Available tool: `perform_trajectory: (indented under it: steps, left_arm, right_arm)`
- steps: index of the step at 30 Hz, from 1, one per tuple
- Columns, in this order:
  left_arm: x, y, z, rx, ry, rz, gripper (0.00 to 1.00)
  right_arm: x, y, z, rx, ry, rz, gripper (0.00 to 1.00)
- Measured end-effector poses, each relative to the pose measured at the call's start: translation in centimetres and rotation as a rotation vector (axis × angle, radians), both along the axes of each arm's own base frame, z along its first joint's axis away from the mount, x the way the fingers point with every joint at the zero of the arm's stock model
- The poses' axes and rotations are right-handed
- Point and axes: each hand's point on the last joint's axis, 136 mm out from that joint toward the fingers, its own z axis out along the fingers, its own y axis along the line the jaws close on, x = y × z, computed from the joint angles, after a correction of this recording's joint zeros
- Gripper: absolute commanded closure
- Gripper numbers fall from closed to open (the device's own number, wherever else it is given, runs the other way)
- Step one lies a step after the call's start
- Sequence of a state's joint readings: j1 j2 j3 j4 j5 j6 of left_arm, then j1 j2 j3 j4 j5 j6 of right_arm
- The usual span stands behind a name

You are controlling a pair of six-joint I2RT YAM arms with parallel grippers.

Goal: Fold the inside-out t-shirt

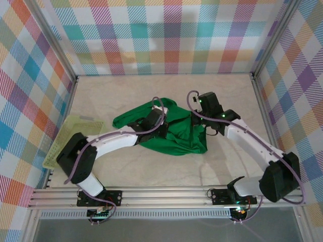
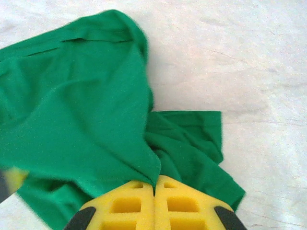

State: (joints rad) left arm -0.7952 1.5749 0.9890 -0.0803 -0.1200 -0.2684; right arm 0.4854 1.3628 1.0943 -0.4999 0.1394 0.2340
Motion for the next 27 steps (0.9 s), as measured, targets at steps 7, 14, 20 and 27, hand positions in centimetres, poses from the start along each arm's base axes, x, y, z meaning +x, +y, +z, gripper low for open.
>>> perform_trajectory:
  steps: [7,14,20,27]
  left_arm:
    - [-2.8,-0.4,1.9,-0.168,-0.006,-0.098,1.00]
    - [-2.0,2.8,-1.3,-0.249,0.116,0.011,1.00]
    - [-0.7,3.1,-1.2,-0.332,0.143,0.048,1.00]
    - [0.1,3.4,-2.0,-0.353,0.164,0.075,1.00]
  right_arm:
    - [3.5,1.0,-4.6,-0.046,0.131,-0.055,0.87]
    - [4.2,1.0,-6.8,-0.046,0.176,-0.086,0.53]
    - [-0.7,3.7,-3.1,0.049,0.091,0.054,0.50]
    - [-3.2,9.8,-3.7,0.178,0.148,0.202,0.52]
